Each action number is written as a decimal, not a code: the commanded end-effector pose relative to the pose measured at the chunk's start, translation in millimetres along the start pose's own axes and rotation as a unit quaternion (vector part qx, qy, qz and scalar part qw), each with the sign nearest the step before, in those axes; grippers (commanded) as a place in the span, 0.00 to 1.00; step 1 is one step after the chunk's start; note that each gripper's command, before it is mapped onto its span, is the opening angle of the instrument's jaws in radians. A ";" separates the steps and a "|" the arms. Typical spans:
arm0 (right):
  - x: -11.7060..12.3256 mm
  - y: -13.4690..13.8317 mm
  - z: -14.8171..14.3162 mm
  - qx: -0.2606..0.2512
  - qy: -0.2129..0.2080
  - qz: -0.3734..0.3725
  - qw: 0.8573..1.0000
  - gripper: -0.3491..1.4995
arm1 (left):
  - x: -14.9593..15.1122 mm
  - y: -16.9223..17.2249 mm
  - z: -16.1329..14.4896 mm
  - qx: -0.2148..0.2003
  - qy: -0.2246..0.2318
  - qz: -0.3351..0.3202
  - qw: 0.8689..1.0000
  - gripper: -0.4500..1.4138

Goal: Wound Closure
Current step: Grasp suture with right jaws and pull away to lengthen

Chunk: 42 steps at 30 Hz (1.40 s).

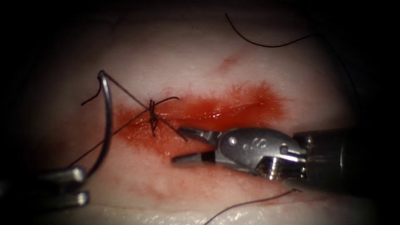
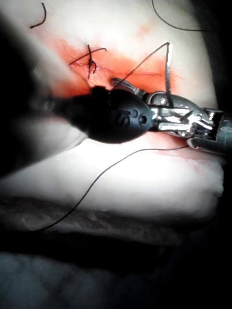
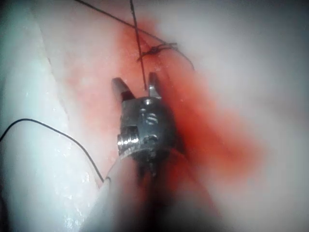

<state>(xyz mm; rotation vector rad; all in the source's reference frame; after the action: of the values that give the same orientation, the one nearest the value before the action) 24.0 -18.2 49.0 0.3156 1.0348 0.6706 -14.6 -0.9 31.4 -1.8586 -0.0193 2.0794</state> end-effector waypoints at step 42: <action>8.2 -16.6 -6.2 0.056 0.045 -0.095 0.993 0.79 | -0.4 6.8 -5.1 0.028 -0.014 -0.043 0.999 0.00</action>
<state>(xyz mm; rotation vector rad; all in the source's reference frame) 26.7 -25.5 31.0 0.2515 1.1647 0.4384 -9.9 -6.9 28.9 -1.7464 0.0008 2.0299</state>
